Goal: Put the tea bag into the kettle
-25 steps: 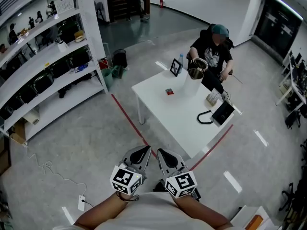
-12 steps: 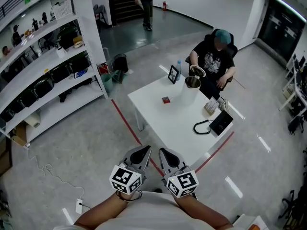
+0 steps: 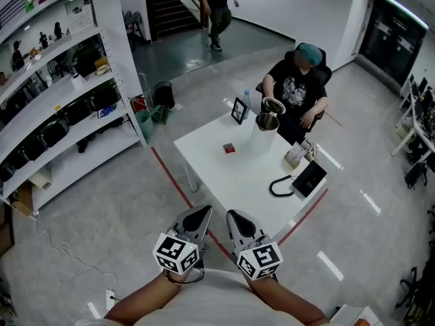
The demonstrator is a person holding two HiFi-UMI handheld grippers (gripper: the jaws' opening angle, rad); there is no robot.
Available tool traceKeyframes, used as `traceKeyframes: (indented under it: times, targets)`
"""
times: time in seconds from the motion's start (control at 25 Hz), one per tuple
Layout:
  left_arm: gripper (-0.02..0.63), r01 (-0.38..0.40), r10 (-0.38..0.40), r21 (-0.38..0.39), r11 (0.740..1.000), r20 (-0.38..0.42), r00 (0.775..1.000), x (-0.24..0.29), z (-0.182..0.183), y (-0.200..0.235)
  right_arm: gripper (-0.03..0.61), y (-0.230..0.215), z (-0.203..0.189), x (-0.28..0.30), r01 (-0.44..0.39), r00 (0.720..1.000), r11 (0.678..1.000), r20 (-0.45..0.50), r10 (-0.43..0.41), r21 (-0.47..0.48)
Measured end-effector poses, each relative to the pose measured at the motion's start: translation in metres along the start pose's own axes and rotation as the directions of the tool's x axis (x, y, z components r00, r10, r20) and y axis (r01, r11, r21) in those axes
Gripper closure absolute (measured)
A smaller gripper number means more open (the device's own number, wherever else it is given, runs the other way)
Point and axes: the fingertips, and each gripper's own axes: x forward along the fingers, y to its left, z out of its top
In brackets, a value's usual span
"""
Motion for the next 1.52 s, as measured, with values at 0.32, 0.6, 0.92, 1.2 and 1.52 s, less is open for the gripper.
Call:
traceKeyframes:
  times: [0.32,0.6,0.92,1.2,1.52]
  targets:
    - [0.604,0.058,-0.058,0.005,0.998,0.003,0.998,0.046,0.008,0.027,0.566,-0.034,0.004,0.033,0.061,0.998,0.998,-0.002,-0.061,-0.009]
    - [0.606,0.092,-0.092,-0.006,0.996,-0.016,0.996,0.086,0.013,0.063,0.566,-0.066,0.003,0.072,0.110,0.994,0.994,-0.017,-0.110,0.007]
    - [0.605,0.141,-0.142,-0.025,0.990,-0.048,0.989,0.130,0.015,0.113,0.566,-0.096,0.001,0.131,0.161,0.986,0.987,-0.047,-0.159,0.022]
    - [0.605,0.205,-0.204,0.001,0.979,-0.064,0.977,0.165,0.026,0.165,0.566,-0.117,0.005,0.190,0.238,0.970,0.971,-0.051,-0.237,0.020]
    - [0.604,0.284,-0.282,0.008,0.959,-0.109,0.953,0.203,0.027,0.225,0.566,-0.135,0.006,0.256,0.326,0.944,0.945,-0.059,-0.324,0.015]
